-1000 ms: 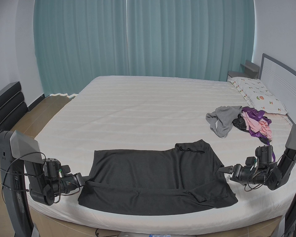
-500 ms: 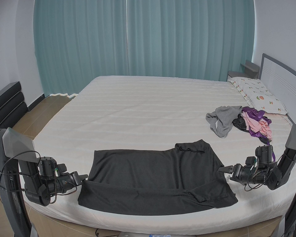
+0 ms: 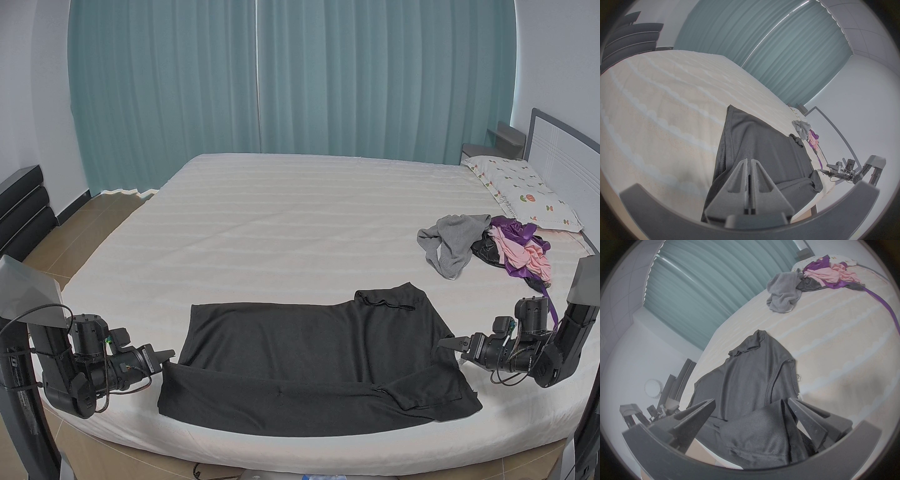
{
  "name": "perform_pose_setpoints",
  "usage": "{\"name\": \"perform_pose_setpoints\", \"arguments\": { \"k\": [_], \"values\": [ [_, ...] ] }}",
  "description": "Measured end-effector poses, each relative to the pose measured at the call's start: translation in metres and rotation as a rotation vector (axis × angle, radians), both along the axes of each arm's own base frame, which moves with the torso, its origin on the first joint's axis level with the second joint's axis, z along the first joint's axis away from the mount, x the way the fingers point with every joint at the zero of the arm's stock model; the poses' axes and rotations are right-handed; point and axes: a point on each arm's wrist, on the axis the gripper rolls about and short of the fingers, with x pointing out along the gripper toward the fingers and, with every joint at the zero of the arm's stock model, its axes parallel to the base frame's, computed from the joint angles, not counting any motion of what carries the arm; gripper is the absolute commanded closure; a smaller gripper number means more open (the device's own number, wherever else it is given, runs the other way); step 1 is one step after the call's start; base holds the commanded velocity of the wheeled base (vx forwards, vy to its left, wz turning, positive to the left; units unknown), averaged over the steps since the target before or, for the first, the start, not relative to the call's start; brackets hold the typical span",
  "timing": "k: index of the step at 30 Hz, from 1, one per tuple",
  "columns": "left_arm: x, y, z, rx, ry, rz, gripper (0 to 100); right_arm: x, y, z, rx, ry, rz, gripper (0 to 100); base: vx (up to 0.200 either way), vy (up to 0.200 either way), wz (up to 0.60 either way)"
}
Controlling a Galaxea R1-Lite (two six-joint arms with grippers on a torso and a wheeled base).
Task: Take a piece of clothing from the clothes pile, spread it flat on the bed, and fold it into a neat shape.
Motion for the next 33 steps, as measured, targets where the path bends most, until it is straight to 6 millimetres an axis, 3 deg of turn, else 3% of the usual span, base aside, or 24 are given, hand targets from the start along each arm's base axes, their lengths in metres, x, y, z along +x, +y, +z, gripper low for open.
{"name": "perform_pose_setpoints", "arguments": {
  "k": [9, 33],
  "values": [
    [0.0, 0.0, 0.0, 0.0, 0.001, 0.0, 100, -0.002, 0.003, -0.02, -0.006, 0.016, 0.118, 0, 0.0, 0.0, 0.0],
    [0.0, 0.0, 0.0, -0.001, 0.002, 0.001, 100, 0.013, -0.002, -0.041, -0.001, -0.031, 0.104, 0, 0.0, 0.0, 0.0]
  ]
}}
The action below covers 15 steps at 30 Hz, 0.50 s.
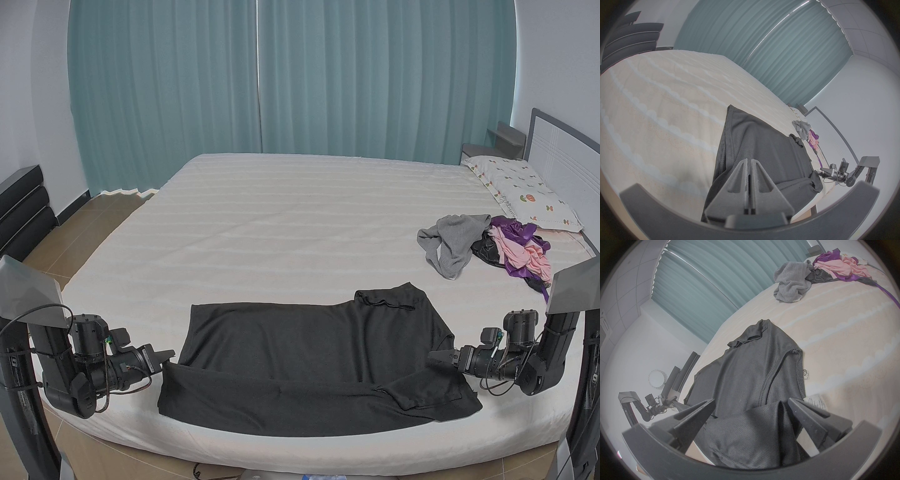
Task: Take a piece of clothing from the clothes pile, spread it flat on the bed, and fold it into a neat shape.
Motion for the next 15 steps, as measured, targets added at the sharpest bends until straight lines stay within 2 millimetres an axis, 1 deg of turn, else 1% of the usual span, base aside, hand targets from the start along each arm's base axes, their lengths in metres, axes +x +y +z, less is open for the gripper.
{"name": "perform_pose_setpoints", "arguments": {
  "k": [6, 7, 15],
  "values": [
    [0.0, 0.0, 0.0, -0.001, 0.0, 0.0, 100, 0.0012, -0.0014, -0.0057, -0.002, 0.01, -0.003, 0, 0.0, 0.0, 0.0],
    [0.0, 0.0, 0.0, 0.0, 0.0, 0.0, 100, 0.0011, -0.0019, -0.0067, -0.003, 0.013, -0.003, 100, 0.0, 0.0, 0.0],
    [0.0017, 0.0004, 0.0006, -0.025, 0.007, 0.016, 100, -0.0024, -0.006, -0.0101, -0.005, 0.032, -0.016, 100, 0.0, 0.0, 0.0]
  ]
}}
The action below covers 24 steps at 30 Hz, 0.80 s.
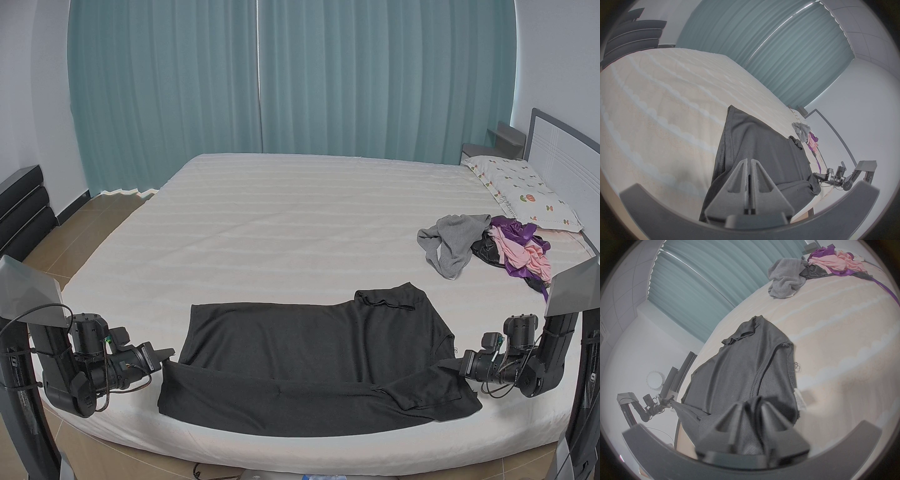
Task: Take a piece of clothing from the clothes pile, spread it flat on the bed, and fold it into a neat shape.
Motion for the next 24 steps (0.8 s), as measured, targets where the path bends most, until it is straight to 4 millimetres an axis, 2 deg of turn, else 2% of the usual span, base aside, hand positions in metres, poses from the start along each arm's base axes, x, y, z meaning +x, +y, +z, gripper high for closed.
{"name": "perform_pose_setpoints", "arguments": {
  "k": [16, 24],
  "values": [
    [-0.002, 0.001, 0.001, -0.001, 0.003, 0.004, 100, -0.016, -0.01, 0.015, 0.012, -0.069, -0.034, 100, 0.0, 0.0, 0.0],
    [-0.01, 0.0, 0.006, -0.001, 0.004, 0.004, 100, -0.045, -0.011, 0.036, 0.034, -0.103, -0.022, 100, 0.0, 0.0, 0.0]
  ]
}}
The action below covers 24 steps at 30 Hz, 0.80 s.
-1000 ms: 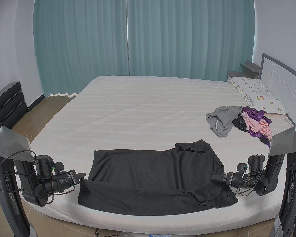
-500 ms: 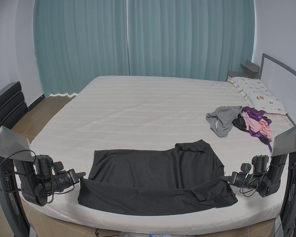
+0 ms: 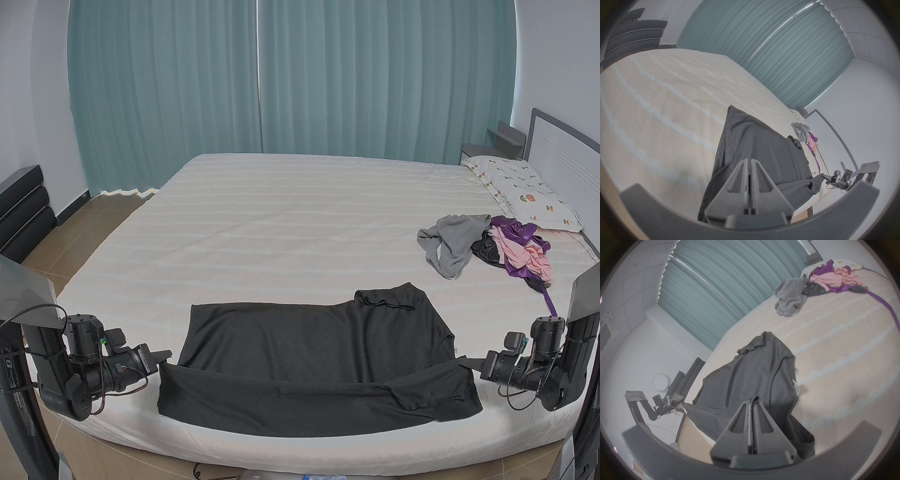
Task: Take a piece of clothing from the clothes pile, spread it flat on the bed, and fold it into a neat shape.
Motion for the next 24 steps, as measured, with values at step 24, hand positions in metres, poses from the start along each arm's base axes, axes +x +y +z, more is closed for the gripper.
{"name": "perform_pose_setpoints", "arguments": {
  "k": [24],
  "values": [
    [-0.052, -0.004, 0.024, 0.004, 0.025, -0.008, 100, -0.052, -0.001, 0.047, -0.013, -0.009, -0.012, 100, 0.0, 0.0, 0.0]
  ]
}}
